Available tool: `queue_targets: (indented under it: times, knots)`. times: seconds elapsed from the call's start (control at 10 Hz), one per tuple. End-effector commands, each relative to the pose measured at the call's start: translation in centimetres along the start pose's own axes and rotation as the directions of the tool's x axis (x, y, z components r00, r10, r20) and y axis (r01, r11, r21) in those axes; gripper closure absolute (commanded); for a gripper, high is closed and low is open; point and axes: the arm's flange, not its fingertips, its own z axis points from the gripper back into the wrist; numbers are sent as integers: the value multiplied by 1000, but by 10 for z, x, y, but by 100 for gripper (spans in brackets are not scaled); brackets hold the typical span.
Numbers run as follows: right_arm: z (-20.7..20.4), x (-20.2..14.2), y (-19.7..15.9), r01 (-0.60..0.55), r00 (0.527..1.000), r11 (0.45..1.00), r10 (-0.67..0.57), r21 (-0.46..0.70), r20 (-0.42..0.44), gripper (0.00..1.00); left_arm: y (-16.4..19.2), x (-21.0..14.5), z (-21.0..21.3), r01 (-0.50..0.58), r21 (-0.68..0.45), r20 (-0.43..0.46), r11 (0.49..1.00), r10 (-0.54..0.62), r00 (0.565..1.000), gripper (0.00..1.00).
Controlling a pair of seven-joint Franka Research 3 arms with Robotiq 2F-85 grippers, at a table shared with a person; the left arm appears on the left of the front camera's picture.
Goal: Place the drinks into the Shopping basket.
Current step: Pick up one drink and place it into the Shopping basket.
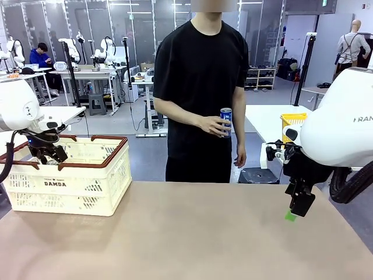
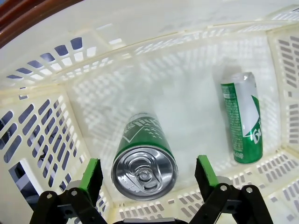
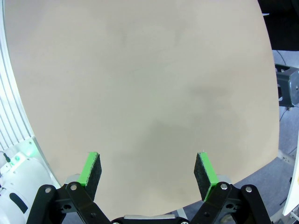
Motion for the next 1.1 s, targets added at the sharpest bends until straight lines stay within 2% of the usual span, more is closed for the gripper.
queue_targets:
  times: [0.0,0.5,1.0]
  knots:
    - [1,0,0,2,1000,1000,-2,-2,-8,0,1,1,-2,0,3,6,1000,0,1000,0]
    - [1,0,0,2,1000,1000,-2,-2,-8,0,0,0,0,0,0,0,1000,0,1000,0]
    - [1,0,0,2,1000,1000,-2,-2,-8,0,-21,-3,63,67,66,59,996,-71,996,0]
